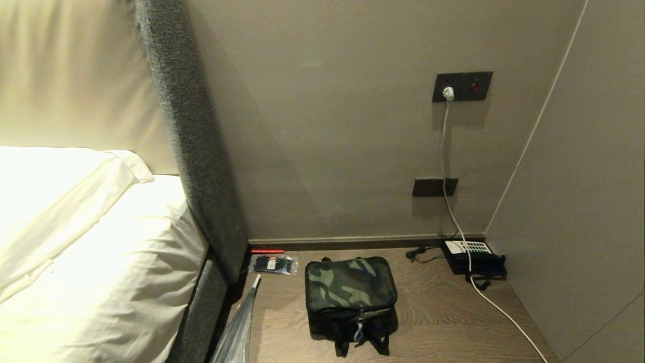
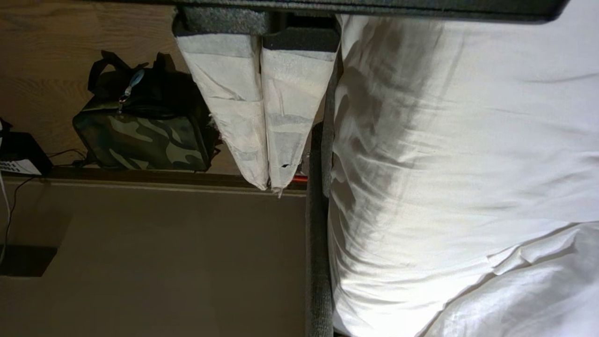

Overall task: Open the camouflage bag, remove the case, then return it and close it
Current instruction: Open the top of the storage box

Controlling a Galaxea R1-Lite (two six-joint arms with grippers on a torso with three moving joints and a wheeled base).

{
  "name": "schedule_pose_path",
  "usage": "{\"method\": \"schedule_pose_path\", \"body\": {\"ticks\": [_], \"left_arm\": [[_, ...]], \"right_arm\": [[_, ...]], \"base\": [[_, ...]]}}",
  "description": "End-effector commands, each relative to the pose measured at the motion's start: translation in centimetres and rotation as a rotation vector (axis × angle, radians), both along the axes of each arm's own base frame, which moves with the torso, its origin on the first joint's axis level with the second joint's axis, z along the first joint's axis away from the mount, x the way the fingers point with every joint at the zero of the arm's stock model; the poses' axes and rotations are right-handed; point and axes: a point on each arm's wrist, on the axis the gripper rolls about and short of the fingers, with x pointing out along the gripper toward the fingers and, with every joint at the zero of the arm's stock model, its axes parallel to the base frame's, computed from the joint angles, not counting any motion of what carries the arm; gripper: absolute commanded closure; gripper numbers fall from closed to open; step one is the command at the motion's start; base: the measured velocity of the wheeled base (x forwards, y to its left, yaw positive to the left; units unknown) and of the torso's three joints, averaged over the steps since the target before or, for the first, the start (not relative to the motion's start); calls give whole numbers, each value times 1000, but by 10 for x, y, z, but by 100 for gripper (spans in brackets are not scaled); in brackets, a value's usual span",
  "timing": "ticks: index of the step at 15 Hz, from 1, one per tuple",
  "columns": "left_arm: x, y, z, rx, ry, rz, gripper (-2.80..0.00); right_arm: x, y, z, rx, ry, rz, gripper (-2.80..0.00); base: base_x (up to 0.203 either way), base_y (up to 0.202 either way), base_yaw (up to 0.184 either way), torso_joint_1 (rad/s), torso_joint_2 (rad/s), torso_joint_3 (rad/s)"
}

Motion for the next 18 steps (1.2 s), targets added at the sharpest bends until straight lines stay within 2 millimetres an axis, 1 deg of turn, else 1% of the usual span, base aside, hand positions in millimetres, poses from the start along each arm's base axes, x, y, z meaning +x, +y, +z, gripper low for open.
{"method": "schedule_pose_path", "body": {"ticks": [1,18], "left_arm": [[0,0,0,4,0,1,0],[0,0,0,4,2,2,0]], "right_arm": [[1,0,-4,0,15,0,0],[1,0,-4,0,15,0,0]], "base": [[0,0,0,2,2,-175],[0,0,0,2,1,-196]]}}
